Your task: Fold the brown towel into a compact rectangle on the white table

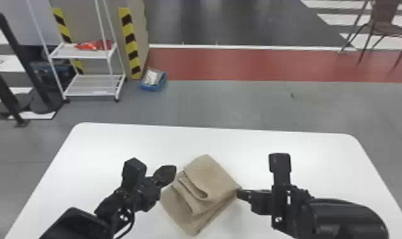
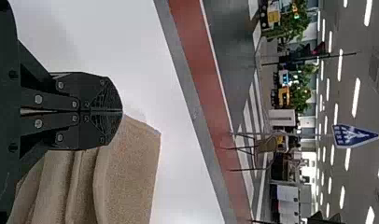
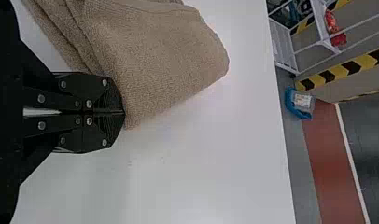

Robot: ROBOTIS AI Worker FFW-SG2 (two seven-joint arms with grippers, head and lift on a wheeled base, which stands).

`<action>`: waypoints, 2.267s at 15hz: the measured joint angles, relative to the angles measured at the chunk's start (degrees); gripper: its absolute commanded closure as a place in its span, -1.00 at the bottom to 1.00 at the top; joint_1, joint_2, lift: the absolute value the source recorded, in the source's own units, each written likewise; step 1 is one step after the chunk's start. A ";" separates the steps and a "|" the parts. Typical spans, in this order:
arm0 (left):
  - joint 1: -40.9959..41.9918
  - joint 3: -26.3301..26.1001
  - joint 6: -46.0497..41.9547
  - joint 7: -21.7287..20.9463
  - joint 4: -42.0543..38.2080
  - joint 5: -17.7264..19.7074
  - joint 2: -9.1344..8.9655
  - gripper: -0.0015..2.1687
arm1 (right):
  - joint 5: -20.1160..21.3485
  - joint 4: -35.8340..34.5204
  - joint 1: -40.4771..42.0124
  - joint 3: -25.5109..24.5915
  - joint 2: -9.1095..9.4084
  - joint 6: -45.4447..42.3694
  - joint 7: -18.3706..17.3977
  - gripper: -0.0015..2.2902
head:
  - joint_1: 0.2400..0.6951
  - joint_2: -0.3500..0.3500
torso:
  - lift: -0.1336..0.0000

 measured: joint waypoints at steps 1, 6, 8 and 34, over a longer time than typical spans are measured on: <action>0.01 0.16 -0.01 -0.05 -0.19 0.26 0.17 0.60 | 0.03 2.57 -1.94 -0.28 0.00 0.27 0.00 -0.02 | 1.00 -0.08 | 1.00; 0.22 0.53 0.05 -0.26 -0.71 0.96 0.46 0.60 | -0.09 10.29 -9.61 -0.04 0.00 -1.56 0.09 -0.02 | 1.00 -0.07 | 1.00; 0.24 0.59 0.14 -0.34 -0.97 1.20 0.48 0.60 | -0.30 13.64 -12.86 0.23 0.00 -2.25 0.73 -0.02 | 1.00 -0.06 | 1.00; 3.50 4.62 4.58 -0.30 -4.72 2.32 2.66 0.60 | 28.93 21.37 -27.72 22.60 0.00 4.29 42.38 -0.68 | 1.00 0.43 | 1.00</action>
